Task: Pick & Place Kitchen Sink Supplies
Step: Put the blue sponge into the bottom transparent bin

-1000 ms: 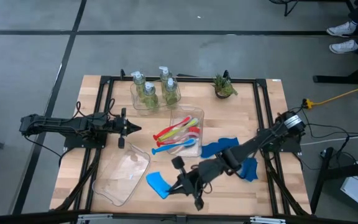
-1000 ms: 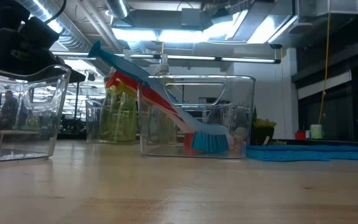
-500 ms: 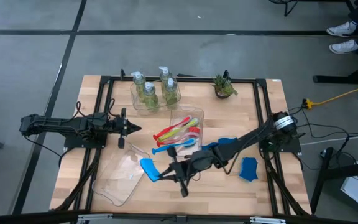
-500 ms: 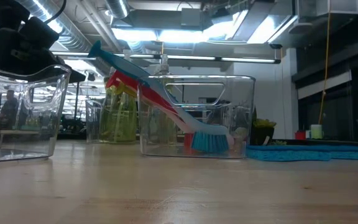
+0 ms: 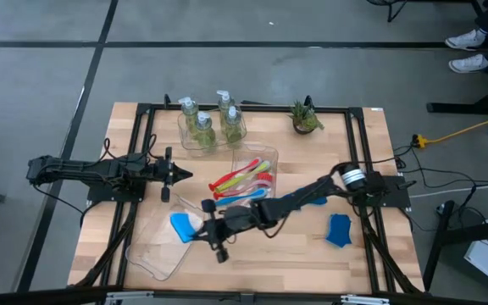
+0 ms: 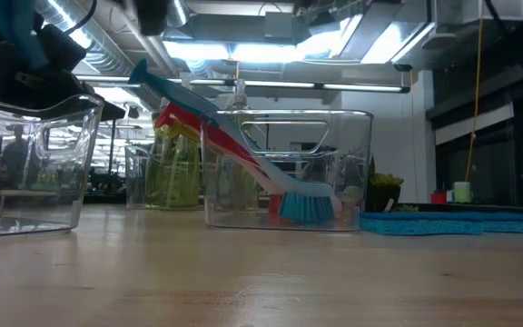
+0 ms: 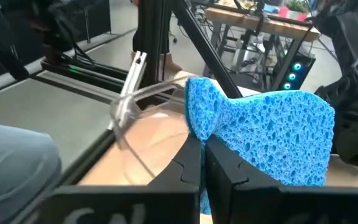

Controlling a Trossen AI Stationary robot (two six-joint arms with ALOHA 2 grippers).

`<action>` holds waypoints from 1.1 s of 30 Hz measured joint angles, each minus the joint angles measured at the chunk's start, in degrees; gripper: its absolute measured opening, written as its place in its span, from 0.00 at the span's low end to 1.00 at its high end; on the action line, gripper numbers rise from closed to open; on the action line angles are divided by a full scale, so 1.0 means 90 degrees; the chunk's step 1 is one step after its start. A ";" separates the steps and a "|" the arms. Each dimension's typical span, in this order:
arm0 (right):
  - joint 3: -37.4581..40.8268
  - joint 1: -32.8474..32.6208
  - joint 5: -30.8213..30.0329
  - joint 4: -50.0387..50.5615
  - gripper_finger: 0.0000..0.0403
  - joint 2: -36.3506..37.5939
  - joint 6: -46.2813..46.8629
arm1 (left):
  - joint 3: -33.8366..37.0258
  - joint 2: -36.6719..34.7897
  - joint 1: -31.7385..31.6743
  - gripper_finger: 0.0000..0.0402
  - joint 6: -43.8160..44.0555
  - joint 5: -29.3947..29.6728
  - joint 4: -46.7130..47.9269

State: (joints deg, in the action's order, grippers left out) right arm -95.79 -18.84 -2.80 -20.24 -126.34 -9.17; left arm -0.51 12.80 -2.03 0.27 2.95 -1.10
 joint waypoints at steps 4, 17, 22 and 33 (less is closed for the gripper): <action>-0.0422 0.0138 0.0121 0.0003 0.01 -0.0447 -0.0195 | 0.0000 0.0000 0.0001 0.03 0.0000 -0.0001 -0.0008; -0.0830 0.0383 0.0106 -0.0014 0.12 -0.0795 -0.0379 | 0.0000 0.0000 0.0001 0.02 0.0000 0.0001 -0.0041; -0.0830 0.0415 0.0099 -0.0037 0.18 -0.0795 -0.0370 | 0.0000 0.0000 -0.0001 0.02 0.0000 -0.0001 -0.0041; -0.0830 0.0393 0.0159 0.0358 0.47 -0.0795 0.0000 | 0.0000 0.0000 0.0000 0.02 0.0000 0.0001 -0.0039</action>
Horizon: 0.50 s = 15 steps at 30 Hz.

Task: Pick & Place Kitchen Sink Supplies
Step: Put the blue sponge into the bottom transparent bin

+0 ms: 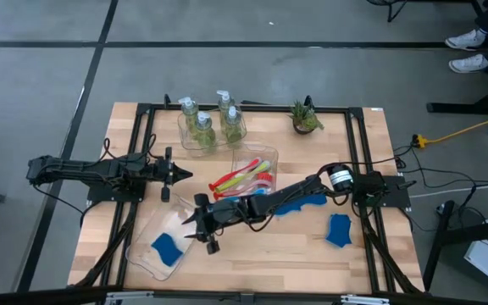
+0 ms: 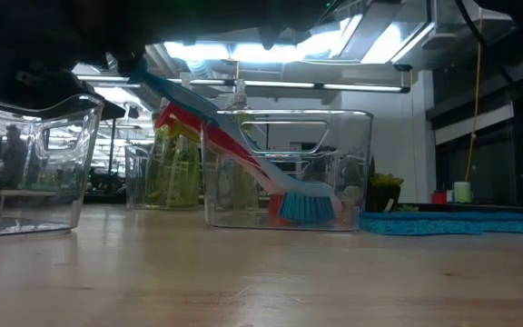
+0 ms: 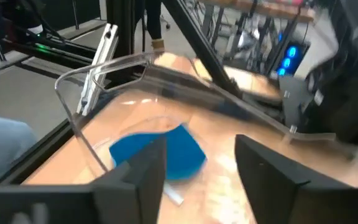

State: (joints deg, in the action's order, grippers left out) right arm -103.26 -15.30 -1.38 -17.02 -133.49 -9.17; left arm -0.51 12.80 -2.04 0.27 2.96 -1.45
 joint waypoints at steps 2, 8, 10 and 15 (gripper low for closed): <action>0.0000 -0.0012 -0.0003 0.0145 0.53 0.0003 0.0304 | 0.0000 0.0000 0.0001 0.02 0.0000 -0.0001 0.0000; 0.0000 -0.0166 -0.0004 0.0998 0.59 0.0381 0.0442 | 0.0000 -0.0001 0.0000 0.02 0.0000 0.0001 0.0000; 0.0000 -0.0265 -0.0005 0.1359 0.58 0.0624 0.0471 | 0.0000 0.0000 -0.0001 0.02 0.0000 0.0001 0.0000; -0.0002 -0.0569 -0.0006 0.2727 0.54 0.1250 0.0662 | 0.0000 0.0000 0.0001 0.02 0.0000 0.0000 0.0000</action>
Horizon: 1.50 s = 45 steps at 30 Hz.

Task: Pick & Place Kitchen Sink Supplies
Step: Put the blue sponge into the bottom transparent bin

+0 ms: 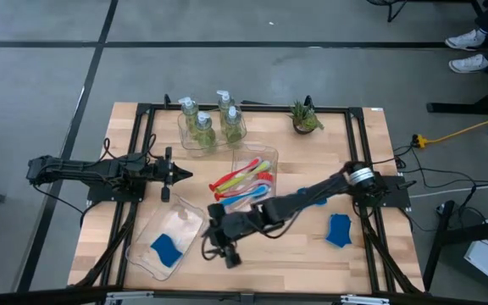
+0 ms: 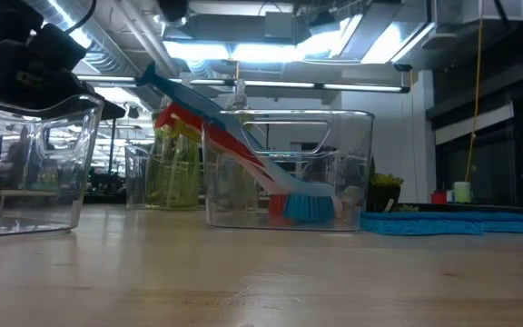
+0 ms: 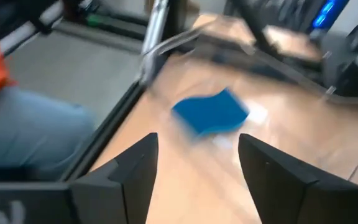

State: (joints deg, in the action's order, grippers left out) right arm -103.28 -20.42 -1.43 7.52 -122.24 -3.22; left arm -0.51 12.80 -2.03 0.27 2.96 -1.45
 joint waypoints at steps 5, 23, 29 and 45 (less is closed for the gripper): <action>0.0031 -0.0294 -0.0036 0.1152 0.48 0.0565 0.0224 | 0.0000 -0.0001 0.0001 0.02 0.0000 0.0001 0.0000; 0.3812 -0.1574 -0.4370 0.1504 0.25 0.3250 0.2415 | 0.0000 -0.0006 -0.0001 0.02 0.0000 0.0001 -0.0002; 0.4868 -0.1601 -0.3594 0.1944 0.24 0.3932 0.2938 | 0.0000 -0.0005 -0.0001 0.03 0.0000 0.0001 -0.0002; 0.6597 -0.1194 -0.3383 0.1911 0.24 0.4102 0.4031 | 0.0000 -0.0005 -0.0001 0.02 0.0000 0.0001 -0.0002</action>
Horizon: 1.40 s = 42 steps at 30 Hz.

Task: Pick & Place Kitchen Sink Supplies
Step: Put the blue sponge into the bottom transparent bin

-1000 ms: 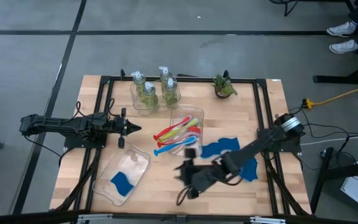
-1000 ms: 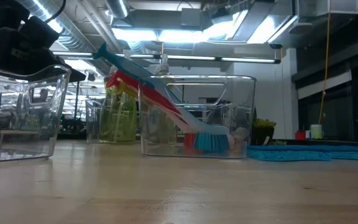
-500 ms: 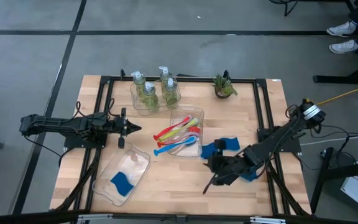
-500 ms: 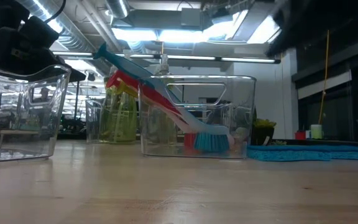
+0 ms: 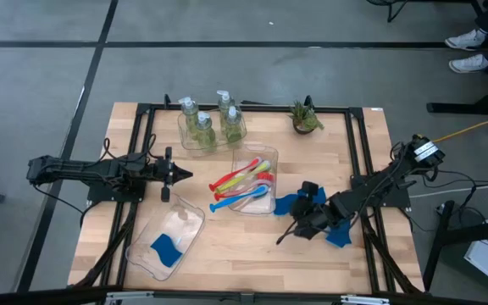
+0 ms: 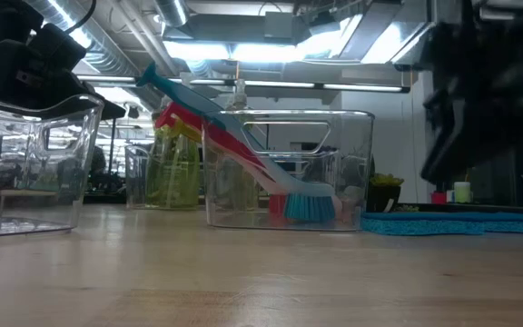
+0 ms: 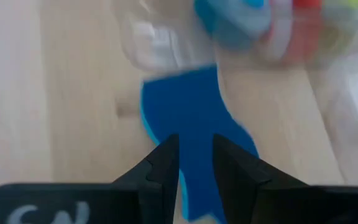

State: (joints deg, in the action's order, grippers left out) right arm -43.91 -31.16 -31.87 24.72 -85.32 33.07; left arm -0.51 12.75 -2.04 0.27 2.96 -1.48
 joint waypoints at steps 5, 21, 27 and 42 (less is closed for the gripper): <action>0.0045 0.0100 0.0013 -0.0113 0.24 -0.0002 -0.0053 | 0.0000 0.0000 -0.0001 0.03 0.0000 0.0000 0.0000; 0.0039 0.0290 0.0517 -0.1108 0.50 -0.0520 -0.1229 | 0.0000 0.0000 -0.0001 0.03 0.0000 -0.0002 0.0005; 0.0040 0.0285 0.0690 -0.1145 0.58 -0.0778 -0.1623 | 0.0000 0.0000 0.0001 0.02 0.0000 0.0000 0.0002; 0.0013 0.0353 0.0236 -0.1199 0.29 -0.1281 -0.2664 | 0.0000 0.0000 0.0002 0.03 0.0000 0.0000 0.0000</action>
State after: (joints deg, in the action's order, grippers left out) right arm -43.79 -27.99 -29.75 13.93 -96.85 9.09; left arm -0.51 12.75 -2.02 0.27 2.96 -1.48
